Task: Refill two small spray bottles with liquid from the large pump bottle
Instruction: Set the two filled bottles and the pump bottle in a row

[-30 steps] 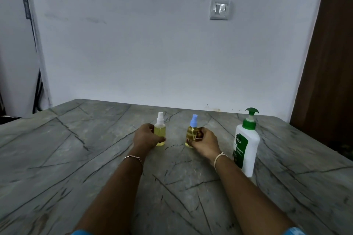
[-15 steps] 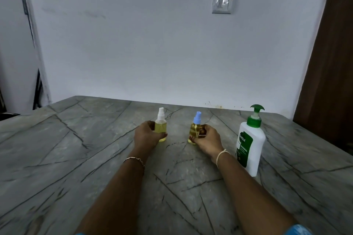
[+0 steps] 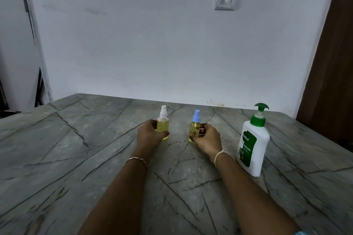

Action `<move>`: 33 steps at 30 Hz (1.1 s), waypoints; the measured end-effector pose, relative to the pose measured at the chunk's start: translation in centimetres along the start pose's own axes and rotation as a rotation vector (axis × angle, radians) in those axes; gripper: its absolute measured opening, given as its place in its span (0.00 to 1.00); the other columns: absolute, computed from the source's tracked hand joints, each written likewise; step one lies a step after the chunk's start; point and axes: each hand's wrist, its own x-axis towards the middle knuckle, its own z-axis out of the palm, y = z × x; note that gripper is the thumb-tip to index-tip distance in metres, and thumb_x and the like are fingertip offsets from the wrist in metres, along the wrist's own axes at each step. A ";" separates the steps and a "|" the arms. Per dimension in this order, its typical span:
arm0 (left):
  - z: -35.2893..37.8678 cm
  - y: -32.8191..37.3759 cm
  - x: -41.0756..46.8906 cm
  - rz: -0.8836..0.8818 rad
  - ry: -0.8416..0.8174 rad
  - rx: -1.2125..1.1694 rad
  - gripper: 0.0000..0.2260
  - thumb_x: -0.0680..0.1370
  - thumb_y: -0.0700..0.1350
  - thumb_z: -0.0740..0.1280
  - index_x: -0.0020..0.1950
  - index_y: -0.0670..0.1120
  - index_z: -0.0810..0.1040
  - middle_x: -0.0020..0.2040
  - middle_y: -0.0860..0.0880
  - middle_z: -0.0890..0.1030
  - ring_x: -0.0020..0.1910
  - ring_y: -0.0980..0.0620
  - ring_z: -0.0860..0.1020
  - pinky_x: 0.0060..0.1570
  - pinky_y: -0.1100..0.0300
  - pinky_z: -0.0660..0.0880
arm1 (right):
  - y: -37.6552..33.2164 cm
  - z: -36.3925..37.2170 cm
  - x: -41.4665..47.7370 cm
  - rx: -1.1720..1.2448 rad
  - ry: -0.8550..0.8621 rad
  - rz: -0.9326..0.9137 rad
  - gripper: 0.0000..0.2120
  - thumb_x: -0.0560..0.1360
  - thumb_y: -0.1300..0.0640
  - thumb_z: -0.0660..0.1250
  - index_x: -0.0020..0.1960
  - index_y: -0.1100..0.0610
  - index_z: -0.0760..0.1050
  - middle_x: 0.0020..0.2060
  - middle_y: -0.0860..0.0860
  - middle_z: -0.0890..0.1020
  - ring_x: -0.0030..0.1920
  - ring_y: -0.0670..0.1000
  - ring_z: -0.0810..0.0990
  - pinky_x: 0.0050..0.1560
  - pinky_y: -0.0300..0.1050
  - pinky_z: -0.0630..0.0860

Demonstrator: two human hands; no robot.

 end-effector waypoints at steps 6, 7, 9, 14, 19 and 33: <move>0.1 -0.2 0.0 0.015 0.002 0.005 0.24 0.66 0.44 0.78 0.59 0.41 0.77 0.56 0.44 0.81 0.54 0.47 0.78 0.55 0.56 0.73 | 0.0 0.1 0.2 -0.007 0.001 -0.002 0.19 0.68 0.59 0.76 0.56 0.57 0.75 0.49 0.52 0.82 0.48 0.51 0.81 0.55 0.48 0.77; 0.1 -0.2 0.0 0.015 0.004 0.001 0.23 0.66 0.43 0.78 0.59 0.41 0.77 0.56 0.44 0.81 0.54 0.47 0.78 0.55 0.56 0.73 | 0.1 0.1 0.2 -0.010 0.003 -0.003 0.19 0.67 0.59 0.76 0.56 0.57 0.75 0.49 0.52 0.82 0.48 0.51 0.81 0.54 0.48 0.77; 0.1 -0.3 0.1 0.016 0.004 -0.001 0.23 0.66 0.44 0.78 0.59 0.41 0.77 0.56 0.44 0.81 0.54 0.47 0.79 0.55 0.55 0.74 | 0.1 0.2 0.2 -0.025 0.003 -0.007 0.19 0.67 0.59 0.77 0.56 0.57 0.75 0.49 0.52 0.83 0.48 0.51 0.81 0.54 0.47 0.77; 0.1 -0.4 0.0 0.013 -0.002 -0.010 0.23 0.66 0.44 0.78 0.59 0.41 0.77 0.56 0.44 0.81 0.54 0.47 0.78 0.55 0.56 0.73 | 0.0 0.2 0.2 -0.031 -0.006 -0.011 0.20 0.68 0.59 0.76 0.57 0.57 0.75 0.51 0.53 0.82 0.50 0.52 0.81 0.56 0.48 0.77; 0.2 -0.4 0.0 0.013 -0.003 -0.002 0.24 0.67 0.44 0.77 0.60 0.41 0.76 0.57 0.45 0.80 0.56 0.48 0.78 0.55 0.57 0.72 | 0.0 0.1 0.2 -0.041 -0.009 -0.011 0.20 0.68 0.59 0.76 0.58 0.57 0.75 0.52 0.53 0.82 0.51 0.52 0.81 0.55 0.45 0.76; 0.0 -0.6 0.0 -0.022 -0.044 0.018 0.27 0.65 0.44 0.78 0.62 0.42 0.75 0.58 0.45 0.80 0.56 0.47 0.78 0.58 0.52 0.75 | 0.3 0.5 0.6 -0.087 0.000 -0.030 0.19 0.70 0.60 0.74 0.59 0.58 0.75 0.52 0.53 0.82 0.51 0.53 0.80 0.53 0.43 0.75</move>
